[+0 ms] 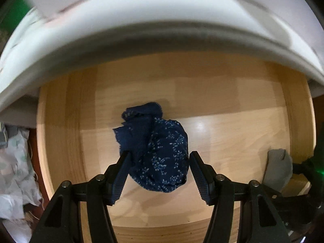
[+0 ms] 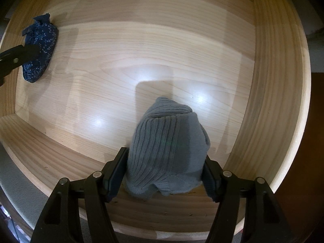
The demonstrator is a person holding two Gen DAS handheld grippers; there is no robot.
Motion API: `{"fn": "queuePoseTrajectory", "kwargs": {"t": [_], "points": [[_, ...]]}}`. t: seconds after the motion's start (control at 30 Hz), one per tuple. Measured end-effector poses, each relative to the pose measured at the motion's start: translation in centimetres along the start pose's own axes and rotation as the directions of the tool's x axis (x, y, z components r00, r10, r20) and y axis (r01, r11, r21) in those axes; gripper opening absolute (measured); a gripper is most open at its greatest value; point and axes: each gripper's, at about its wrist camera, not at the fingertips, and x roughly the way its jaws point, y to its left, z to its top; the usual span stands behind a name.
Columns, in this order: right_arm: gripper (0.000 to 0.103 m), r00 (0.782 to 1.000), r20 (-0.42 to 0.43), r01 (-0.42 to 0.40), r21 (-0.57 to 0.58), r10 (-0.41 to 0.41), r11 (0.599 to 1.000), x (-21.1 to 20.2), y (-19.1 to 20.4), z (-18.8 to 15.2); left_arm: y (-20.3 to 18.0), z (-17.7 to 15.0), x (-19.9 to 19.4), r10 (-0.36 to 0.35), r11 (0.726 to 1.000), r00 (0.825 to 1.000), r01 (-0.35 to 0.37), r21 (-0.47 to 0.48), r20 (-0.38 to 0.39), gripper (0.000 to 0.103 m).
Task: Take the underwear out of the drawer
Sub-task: 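Grasp the navy floral underwear with the left tool, then lift the navy floral underwear up into the white box with the left tool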
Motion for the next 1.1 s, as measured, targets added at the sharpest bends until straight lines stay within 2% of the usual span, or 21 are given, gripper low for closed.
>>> {"fn": "queuePoseTrajectory", "kwargs": {"t": [0.27, 0.47, 0.7, 0.83, 1.1], "points": [[0.065, 1.000, 0.001, -0.006, 0.000, 0.006, 1.000, -0.1, -0.3, -0.3, -0.6, 1.3, 1.8, 0.030, 0.999, 0.999, -0.029, 0.023, -0.015, 0.062], [0.065, 1.000, 0.004, -0.011, 0.002, 0.011, 1.000, 0.0, -0.3, -0.5, -0.8, 1.6, 1.8, 0.010, 1.000, 1.000, -0.010, 0.029, -0.007, 0.064], [0.065, 1.000, 0.007, -0.016, 0.000, 0.016, 1.000, -0.3, -0.3, -0.2, 0.6, 1.1, 1.5, 0.014, 0.999, 1.000, -0.014, 0.030, -0.007, 0.063], [0.065, 1.000, 0.008, -0.019, 0.001, 0.019, 1.000, -0.2, -0.1, -0.1, 0.5, 0.7, 1.8, 0.018, 0.999, 1.000, -0.018, 0.034, -0.006, 0.045], [0.065, 1.000, 0.013, -0.027, 0.000, 0.027, 1.000, -0.1, 0.1, 0.2, 0.0, 0.5, 1.5, 0.042, 0.998, 0.999, -0.041, 0.049, -0.016, 0.031]]}}
